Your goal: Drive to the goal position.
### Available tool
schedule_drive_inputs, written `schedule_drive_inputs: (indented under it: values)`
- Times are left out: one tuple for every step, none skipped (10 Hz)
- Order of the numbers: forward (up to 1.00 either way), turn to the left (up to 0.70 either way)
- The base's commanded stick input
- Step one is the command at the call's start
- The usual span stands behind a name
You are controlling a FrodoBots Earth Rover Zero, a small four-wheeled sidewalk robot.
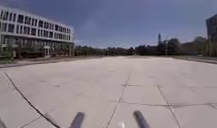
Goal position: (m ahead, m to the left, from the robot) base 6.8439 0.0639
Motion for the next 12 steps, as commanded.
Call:
schedule_drive_inputs:
  values:
    - [0.85,0.00]
    - [0.85,0.00]
    - [0.85,0.00]
    - [0.85,0.00]
    - [0.85,0.00]
    - [0.85,0.00]
    - [0.85,0.00]
    - [0.85,0.00]
    - [0.85,0.00]
    - [0.85,0.00]
    - [0.85,0.00]
    - [0.85,0.00]
